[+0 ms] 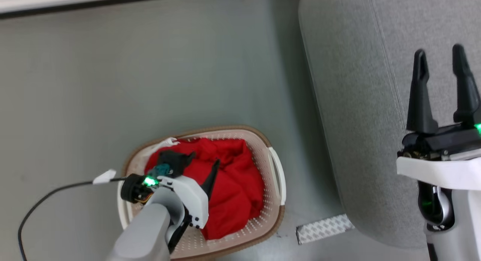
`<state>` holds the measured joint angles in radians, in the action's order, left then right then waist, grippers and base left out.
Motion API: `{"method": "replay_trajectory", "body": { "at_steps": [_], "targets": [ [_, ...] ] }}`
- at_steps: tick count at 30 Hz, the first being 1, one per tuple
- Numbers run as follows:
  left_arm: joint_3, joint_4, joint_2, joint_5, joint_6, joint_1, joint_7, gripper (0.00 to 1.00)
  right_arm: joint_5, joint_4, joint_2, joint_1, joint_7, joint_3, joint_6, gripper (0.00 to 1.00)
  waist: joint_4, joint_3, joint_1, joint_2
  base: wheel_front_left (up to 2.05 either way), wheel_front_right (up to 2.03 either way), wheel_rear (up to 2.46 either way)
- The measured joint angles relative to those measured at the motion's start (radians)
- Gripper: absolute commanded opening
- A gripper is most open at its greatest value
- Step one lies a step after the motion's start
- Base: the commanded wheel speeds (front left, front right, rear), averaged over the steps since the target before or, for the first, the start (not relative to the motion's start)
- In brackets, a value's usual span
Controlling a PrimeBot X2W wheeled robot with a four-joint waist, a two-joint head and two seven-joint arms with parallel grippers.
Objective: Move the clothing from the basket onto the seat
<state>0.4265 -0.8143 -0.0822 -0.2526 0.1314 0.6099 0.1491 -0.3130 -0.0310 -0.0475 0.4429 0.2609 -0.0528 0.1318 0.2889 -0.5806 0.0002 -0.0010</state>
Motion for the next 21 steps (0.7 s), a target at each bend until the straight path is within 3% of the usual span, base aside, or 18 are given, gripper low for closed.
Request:
{"method": "replay_trajectory", "body": {
  "at_steps": [8, 21],
  "targets": [
    [0.204, -0.154, -0.053, -0.084, 0.0, 0.131, -0.09, 1.0, -0.012, -0.045, 0.001, 0.048, 0.0, 0.004, 0.0, 1.0, 0.042, -0.12, 0.0, 0.0, 0.0, 0.0, 0.0],
    [0.403, -0.303, -0.119, -0.205, 0.0, 0.278, -0.251, 1.0, -0.049, -0.116, 0.0, 0.095, 0.0, 0.002, 0.0, 1.0, 0.117, -0.279, -0.0001, 0.0, 0.0, 0.0, 0.0]
  ]
}}
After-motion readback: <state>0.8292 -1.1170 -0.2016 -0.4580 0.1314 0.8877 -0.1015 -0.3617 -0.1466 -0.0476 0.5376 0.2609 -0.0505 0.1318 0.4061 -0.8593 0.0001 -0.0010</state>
